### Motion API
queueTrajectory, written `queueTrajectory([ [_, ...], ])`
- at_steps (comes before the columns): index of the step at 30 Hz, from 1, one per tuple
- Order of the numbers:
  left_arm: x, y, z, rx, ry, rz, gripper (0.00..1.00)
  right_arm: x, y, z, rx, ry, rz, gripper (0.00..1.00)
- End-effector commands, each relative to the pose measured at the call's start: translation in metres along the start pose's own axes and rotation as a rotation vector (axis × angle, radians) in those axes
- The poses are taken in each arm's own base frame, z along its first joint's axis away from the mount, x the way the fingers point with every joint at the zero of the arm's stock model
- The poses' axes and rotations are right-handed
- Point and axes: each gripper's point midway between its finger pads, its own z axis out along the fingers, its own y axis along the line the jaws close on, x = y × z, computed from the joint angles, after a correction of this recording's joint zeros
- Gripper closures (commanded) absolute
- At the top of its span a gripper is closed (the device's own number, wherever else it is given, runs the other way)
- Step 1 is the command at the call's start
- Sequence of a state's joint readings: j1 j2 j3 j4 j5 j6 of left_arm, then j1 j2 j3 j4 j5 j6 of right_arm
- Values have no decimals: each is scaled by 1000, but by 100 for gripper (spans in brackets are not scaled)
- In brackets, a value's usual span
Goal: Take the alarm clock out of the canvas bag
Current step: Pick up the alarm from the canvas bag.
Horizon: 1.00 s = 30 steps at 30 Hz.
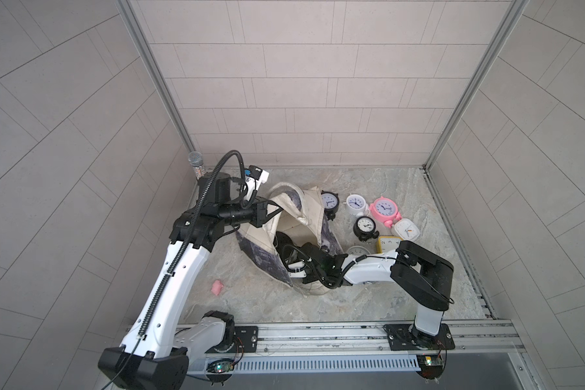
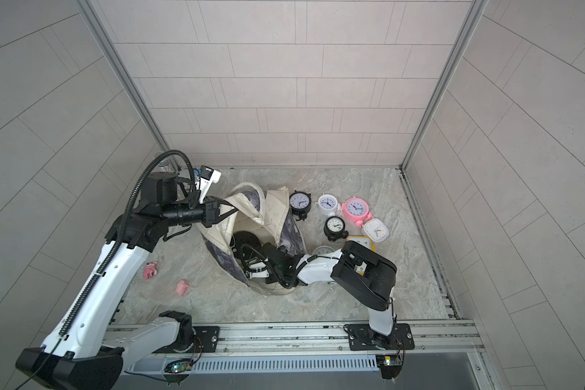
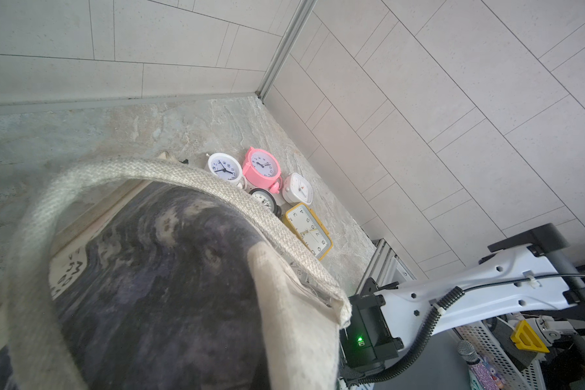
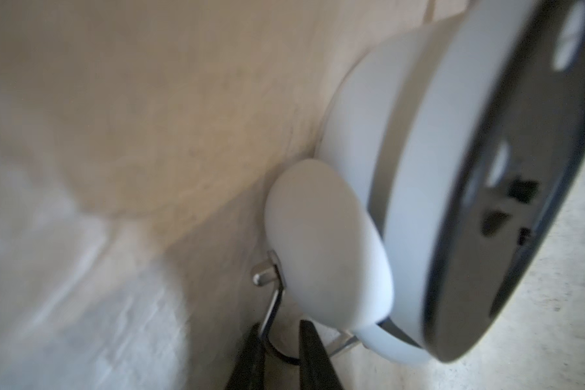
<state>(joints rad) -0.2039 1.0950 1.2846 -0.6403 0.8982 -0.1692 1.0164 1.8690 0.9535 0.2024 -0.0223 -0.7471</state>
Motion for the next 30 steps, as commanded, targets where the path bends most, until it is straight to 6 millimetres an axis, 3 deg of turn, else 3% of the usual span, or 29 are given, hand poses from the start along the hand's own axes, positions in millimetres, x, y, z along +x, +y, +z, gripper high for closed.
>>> queueTrajectory([
  [1,-31,-39,-15,121,-102,133,100,11,22,13,-100,60,-6,92],
  [4,-31,-41,-17,121,-107,139,100,10,16,12,-86,73,14,100],
  [8,-30,-42,-18,122,-108,142,100,3,-4,1,-2,57,57,100],
  [17,-28,-44,-20,122,-114,167,100,-10,-57,-56,225,-35,210,100],
  [23,-27,-43,-19,123,-112,165,100,-9,-73,-80,277,-69,291,100],
  [30,-23,-47,-19,156,-112,171,100,-6,-73,-76,252,-69,335,100],
])
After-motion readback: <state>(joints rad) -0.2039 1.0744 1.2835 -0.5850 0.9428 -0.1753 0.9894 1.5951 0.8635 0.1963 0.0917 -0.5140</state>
